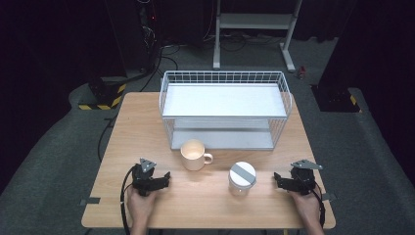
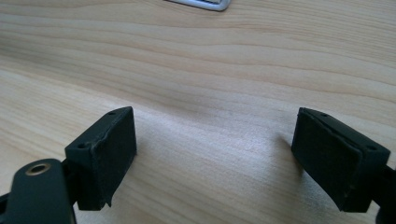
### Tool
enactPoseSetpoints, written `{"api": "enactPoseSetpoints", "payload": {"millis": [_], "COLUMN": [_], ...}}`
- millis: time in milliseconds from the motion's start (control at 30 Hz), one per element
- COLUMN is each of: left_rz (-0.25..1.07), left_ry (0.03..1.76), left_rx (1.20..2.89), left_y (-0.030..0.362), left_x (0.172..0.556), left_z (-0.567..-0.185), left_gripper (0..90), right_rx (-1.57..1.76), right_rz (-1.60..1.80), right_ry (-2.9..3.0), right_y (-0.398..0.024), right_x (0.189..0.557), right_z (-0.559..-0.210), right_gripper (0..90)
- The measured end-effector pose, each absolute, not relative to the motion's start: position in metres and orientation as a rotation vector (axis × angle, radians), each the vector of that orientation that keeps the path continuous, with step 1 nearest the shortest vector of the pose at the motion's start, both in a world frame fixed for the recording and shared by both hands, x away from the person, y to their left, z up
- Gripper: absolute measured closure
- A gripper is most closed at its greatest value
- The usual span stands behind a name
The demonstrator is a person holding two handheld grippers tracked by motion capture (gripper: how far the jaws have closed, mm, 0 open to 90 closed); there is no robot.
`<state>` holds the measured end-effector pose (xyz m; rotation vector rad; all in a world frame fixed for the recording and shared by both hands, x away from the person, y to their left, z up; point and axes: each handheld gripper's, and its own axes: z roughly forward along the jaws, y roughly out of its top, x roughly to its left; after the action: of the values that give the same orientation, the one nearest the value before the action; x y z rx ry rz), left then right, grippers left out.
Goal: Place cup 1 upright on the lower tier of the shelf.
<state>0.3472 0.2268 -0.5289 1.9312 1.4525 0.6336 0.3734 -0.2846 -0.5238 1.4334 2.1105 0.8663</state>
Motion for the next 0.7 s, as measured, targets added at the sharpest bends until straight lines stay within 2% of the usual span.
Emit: {"api": "enactPoseSetpoints", "payload": {"millis": [700], "left_rz": [0.638], "left_ry": [1.453], "left_rx": [1.929], "left_y": [0.227], "left_x": [0.347], "left_z": [-0.529], "left_gripper": [14.0], "right_rx": [1.379], "right_rz": [1.008], "right_ry": [2.124], "right_y": [-0.285], "right_x": [0.353], "right_z": [-0.518], "right_gripper": [14.6]}}
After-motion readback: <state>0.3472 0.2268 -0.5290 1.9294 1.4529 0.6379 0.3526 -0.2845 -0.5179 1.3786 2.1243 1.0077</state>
